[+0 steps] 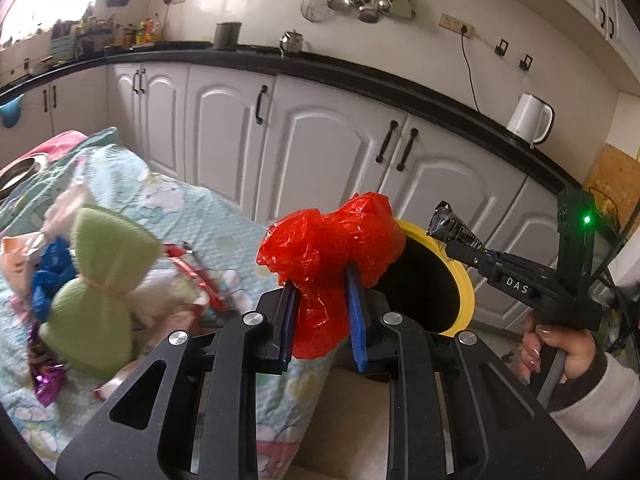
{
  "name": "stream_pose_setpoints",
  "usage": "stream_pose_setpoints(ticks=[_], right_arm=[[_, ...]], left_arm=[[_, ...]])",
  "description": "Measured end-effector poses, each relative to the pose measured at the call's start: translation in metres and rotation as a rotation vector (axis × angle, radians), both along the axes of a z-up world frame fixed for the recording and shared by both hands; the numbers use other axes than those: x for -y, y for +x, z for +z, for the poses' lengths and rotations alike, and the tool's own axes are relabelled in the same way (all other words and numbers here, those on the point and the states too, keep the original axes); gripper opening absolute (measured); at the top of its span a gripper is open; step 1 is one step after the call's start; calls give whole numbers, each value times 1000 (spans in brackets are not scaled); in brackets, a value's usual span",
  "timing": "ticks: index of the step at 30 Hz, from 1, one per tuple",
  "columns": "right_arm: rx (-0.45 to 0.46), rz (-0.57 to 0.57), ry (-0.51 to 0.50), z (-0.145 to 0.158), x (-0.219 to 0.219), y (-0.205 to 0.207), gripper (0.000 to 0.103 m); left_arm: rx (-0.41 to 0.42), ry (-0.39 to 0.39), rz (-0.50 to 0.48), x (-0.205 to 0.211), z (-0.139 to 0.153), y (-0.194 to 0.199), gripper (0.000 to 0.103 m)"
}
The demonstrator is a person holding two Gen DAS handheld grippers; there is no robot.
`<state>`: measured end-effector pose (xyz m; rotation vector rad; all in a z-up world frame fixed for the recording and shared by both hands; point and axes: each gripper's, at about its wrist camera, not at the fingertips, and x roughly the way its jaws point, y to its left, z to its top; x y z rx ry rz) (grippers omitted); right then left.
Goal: Collect trash
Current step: 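Carry both items over the yellow bin and open both tools to drop them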
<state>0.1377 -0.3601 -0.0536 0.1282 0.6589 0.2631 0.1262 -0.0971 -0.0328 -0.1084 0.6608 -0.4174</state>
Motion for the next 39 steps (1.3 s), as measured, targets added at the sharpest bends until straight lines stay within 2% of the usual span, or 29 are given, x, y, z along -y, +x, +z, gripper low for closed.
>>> stream_pose_setpoints(ticks=[9, 19, 28, 30, 33, 39], right_arm=[[-67, -103, 9, -20, 33, 5, 15], [-136, -148, 23, -40, 53, 10, 18], [-197, -176, 53, -57, 68, 15, 24], [-203, -181, 59, -60, 71, 16, 28], [-204, -194, 65, -61, 74, 16, 35], [-199, -224, 78, -63, 83, 14, 48]], left_arm=[[-56, 27, -50, 46, -20, 29, 16], [-127, 73, -109, 91, -45, 56, 16], [-203, 95, -145, 116, -65, 78, 16], [-212, 97, -154, 120, -68, 80, 16], [-218, 95, -158, 124, -71, 83, 23], [-217, 78, -142, 123, -71, 87, 44]])
